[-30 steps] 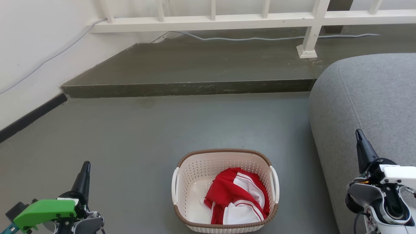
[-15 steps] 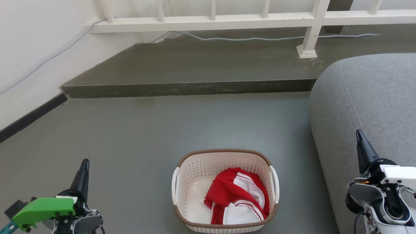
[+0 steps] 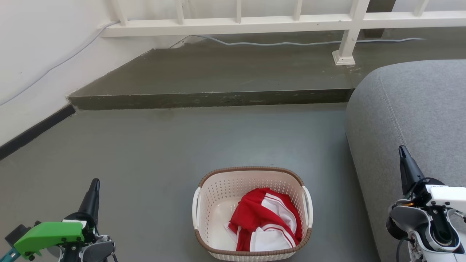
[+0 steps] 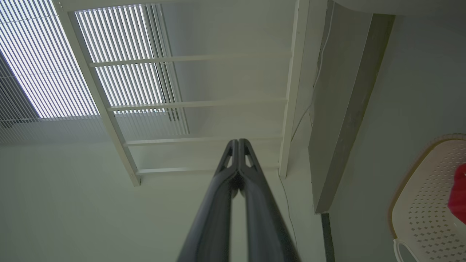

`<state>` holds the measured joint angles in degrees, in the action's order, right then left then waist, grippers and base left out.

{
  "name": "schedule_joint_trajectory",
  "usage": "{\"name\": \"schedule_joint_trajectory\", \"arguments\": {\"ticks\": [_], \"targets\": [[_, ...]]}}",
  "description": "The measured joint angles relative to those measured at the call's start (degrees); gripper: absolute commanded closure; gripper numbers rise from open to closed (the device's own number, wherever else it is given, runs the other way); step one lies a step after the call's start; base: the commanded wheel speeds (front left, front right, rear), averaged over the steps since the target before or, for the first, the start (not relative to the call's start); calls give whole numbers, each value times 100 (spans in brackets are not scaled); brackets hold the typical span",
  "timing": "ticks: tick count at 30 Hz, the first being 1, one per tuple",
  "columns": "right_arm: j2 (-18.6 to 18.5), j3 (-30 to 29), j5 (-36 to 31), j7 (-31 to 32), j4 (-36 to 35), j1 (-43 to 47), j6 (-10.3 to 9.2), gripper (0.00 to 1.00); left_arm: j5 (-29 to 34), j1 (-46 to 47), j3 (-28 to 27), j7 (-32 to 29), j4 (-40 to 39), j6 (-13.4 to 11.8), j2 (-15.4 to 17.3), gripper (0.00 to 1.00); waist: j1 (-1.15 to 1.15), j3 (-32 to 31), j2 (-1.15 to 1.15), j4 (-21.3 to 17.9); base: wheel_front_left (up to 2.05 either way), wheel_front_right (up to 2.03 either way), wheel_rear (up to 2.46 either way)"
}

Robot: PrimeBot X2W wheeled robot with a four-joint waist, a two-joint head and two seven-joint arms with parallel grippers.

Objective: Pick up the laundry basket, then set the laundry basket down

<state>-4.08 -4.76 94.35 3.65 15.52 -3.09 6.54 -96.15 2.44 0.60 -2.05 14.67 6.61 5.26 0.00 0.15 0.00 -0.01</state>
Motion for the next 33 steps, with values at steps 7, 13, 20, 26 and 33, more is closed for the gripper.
{"name": "schedule_joint_trajectory", "arguments": {"ticks": [7,13,20,26,33], "targets": [[0,-2,0,0,5,-1,0,100,0,2,-4,-1,19,1,-1,100,0,-1,0,0,0,0,0],[1,-7,0,0,13,-1,0,100,0,4,-9,-1,33,1,-1,100,0,-1,0,0,0,0,0],[2,-8,0,1,23,-2,0,100,0,7,-13,-1,59,1,-2,100,0,-1,0,0,0,0,0],[3,-10,0,1,27,-2,0,100,0,8,-16,-19,71,1,-3,100,0,-2,0,0,0,0,0],[3,-13,0,26,31,-3,0,100,0,9,-20,-19,90,2,-4,100,0,-2,0,0,0,0,0]]}}
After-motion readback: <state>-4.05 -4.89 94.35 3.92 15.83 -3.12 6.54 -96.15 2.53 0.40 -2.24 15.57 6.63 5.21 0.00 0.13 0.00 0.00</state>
